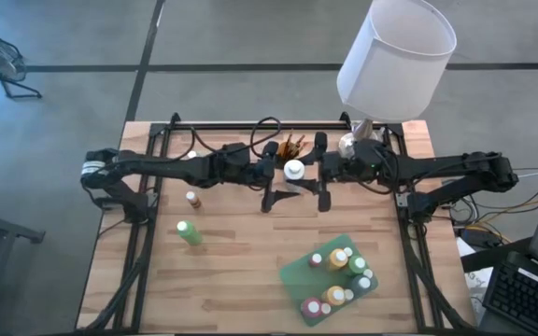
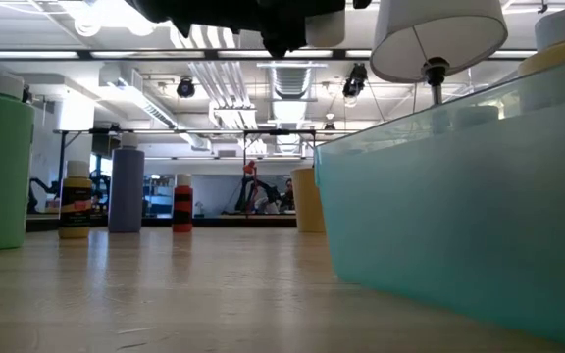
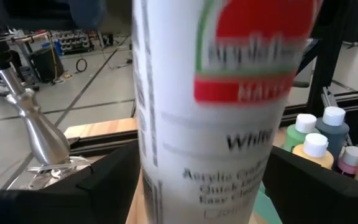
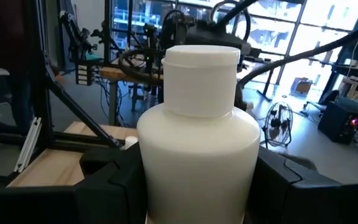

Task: Pick & Place Paint Supplies
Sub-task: Put the big white paint bottle into the green bin

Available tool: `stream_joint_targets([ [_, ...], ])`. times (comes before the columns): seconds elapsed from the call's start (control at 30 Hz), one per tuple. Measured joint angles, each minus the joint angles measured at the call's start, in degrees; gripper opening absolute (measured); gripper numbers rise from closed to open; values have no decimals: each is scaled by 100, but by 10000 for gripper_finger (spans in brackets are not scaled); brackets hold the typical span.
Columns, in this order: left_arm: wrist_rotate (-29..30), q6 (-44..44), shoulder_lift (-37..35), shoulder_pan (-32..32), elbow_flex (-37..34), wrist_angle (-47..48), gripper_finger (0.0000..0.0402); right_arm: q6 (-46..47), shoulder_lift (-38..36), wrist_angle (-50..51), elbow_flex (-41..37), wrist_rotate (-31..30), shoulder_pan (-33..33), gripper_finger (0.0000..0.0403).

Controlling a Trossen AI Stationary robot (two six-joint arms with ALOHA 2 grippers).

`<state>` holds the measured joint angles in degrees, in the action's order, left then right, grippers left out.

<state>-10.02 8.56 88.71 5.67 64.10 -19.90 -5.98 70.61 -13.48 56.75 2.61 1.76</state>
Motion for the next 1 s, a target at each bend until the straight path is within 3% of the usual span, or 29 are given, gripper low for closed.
stream_joint_targets([
  [0.6,-177,79,0,4,-31,-321,225,-47,7,-322,0,72,-2,184],
  [1.0,-205,27,0,4,-38,-297,217,-31,7,-299,0,69,-2,198],
])
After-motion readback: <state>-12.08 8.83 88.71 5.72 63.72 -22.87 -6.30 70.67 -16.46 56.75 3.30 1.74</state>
